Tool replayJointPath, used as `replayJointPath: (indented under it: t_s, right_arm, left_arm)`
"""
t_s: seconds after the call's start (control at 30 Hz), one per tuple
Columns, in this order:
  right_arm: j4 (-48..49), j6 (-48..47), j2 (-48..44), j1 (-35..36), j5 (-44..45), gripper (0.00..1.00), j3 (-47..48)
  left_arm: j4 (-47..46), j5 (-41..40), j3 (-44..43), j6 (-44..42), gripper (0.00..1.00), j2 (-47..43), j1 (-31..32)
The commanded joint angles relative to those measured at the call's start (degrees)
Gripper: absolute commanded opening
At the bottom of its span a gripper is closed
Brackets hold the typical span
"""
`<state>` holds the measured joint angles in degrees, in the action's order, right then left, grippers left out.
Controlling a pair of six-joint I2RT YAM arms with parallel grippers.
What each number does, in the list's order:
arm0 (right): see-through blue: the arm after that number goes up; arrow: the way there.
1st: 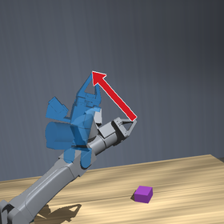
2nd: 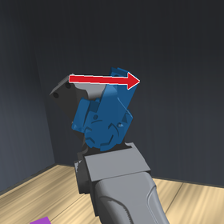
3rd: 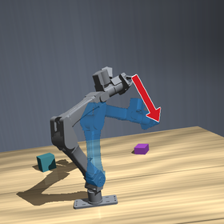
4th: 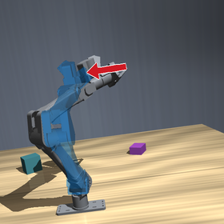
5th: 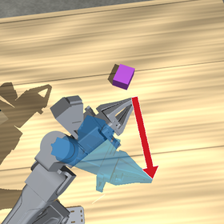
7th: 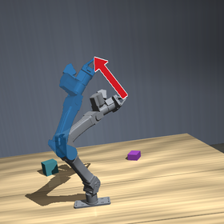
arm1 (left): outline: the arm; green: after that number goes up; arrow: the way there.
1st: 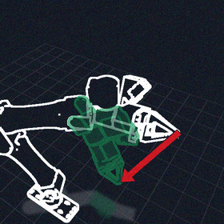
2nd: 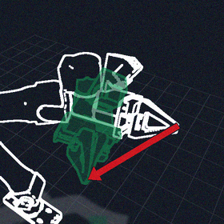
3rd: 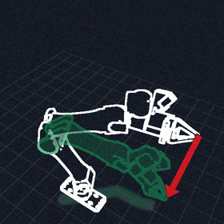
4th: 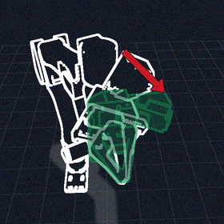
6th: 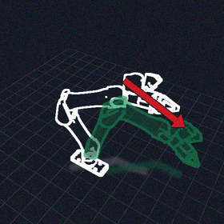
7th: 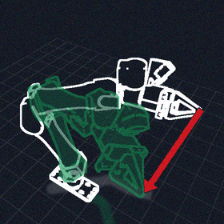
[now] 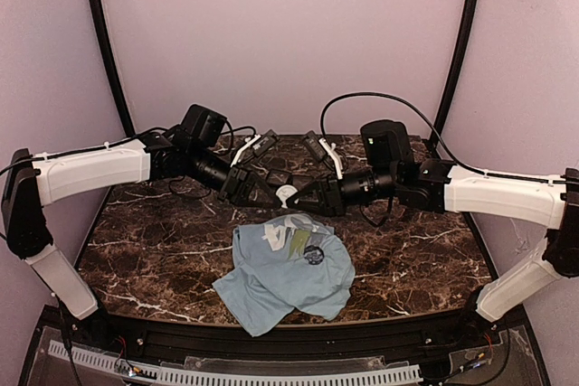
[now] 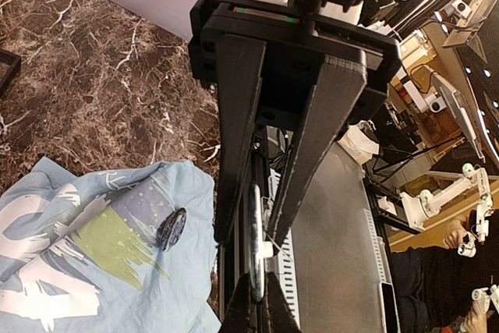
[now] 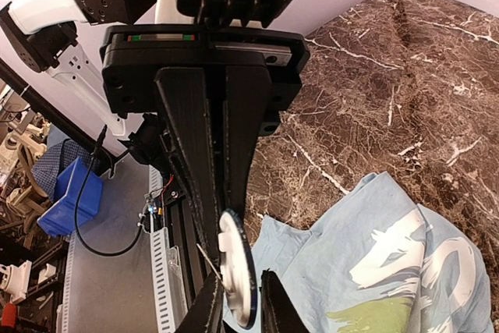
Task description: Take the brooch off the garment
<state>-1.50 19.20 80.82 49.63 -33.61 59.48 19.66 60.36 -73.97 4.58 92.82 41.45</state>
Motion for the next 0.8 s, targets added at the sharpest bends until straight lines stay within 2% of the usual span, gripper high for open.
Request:
replayJointPath:
  t_s: [0.0, 0.77]
  right_arm:
    - [1.1, 0.5, 0.9, 0.4, 0.6, 0.17, 2.0]
    - [0.9, 0.8, 1.6, 0.1, 3.6, 0.08, 2.3]
  left_arm:
    - [1.4, 0.6, 0.1, -1.8, 0.01, -0.4, 1.0]
    - [2.0, 0.2, 0.0, -2.6, 0.01, -0.5, 1.2]
